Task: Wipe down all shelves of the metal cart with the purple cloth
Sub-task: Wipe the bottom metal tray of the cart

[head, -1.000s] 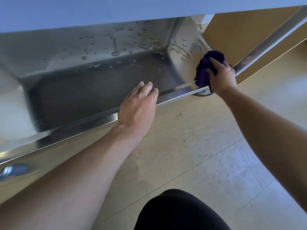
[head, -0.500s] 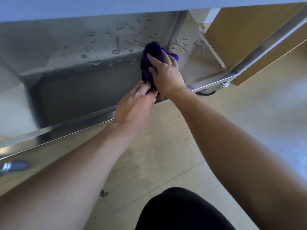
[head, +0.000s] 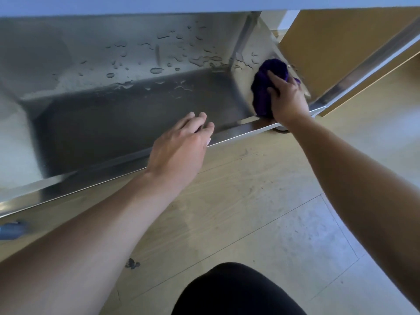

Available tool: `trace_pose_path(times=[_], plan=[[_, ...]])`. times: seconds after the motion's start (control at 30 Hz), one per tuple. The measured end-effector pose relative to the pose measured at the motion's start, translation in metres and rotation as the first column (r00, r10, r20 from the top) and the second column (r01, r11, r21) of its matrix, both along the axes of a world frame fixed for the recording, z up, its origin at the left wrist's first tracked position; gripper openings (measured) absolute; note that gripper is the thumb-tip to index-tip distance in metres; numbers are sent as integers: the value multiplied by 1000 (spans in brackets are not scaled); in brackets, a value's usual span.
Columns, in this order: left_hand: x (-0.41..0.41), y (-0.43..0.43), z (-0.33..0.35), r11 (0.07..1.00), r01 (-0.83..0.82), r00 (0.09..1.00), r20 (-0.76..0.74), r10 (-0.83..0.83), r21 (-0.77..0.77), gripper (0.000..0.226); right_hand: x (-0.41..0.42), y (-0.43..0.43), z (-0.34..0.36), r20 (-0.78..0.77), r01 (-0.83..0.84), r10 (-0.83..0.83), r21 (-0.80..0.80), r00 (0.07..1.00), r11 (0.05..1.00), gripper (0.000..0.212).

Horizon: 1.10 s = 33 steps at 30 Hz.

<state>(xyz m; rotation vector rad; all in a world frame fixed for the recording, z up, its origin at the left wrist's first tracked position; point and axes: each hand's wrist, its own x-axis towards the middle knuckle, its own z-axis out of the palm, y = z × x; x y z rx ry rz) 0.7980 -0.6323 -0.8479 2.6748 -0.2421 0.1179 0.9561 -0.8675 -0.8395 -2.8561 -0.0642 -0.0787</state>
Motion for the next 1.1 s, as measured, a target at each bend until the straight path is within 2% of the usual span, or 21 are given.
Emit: trace_pose_path(times=[0.23, 0.3, 0.47, 0.6, 0.7, 0.8, 0.9, 1.1], plan=[[-1, -2, -2, 1000, 16, 1000, 20, -15, -17, 35, 12, 8, -2, -3, 120, -120, -4, 993, 993, 47], [-4, -2, -3, 1000, 21, 999, 43, -21, -3, 34, 9, 34, -2, 6, 57, -57, 16, 998, 998, 46], [-9, -2, -4, 1000, 26, 997, 75, -26, 3, 32, -21, 120, -11, 79, -271, 269, 21, 960, 962, 46], [-11, -2, -3, 1000, 22, 998, 53, -22, 2, 33, -24, 115, -10, 76, -295, 292, 20, 953, 955, 46], [-11, -3, -3, 1000, 15, 999, 46, -14, -9, 33, -13, 73, -12, 62, -232, 230, 31, 971, 972, 45], [-12, -3, -3, 1000, 10, 999, 41, -10, -10, 33, 1, 13, -14, 68, -54, 49, 72, 996, 996, 45], [-13, -3, -3, 1000, 13, 998, 59, -13, -3, 31, 5, -36, -11, 75, 85, -89, 49, 993, 995, 49], [-14, -7, -2, 1000, 7, 996, 90, -9, 22, 30, 21, -32, -7, 39, 152, -152, 18, 988, 988, 49]])
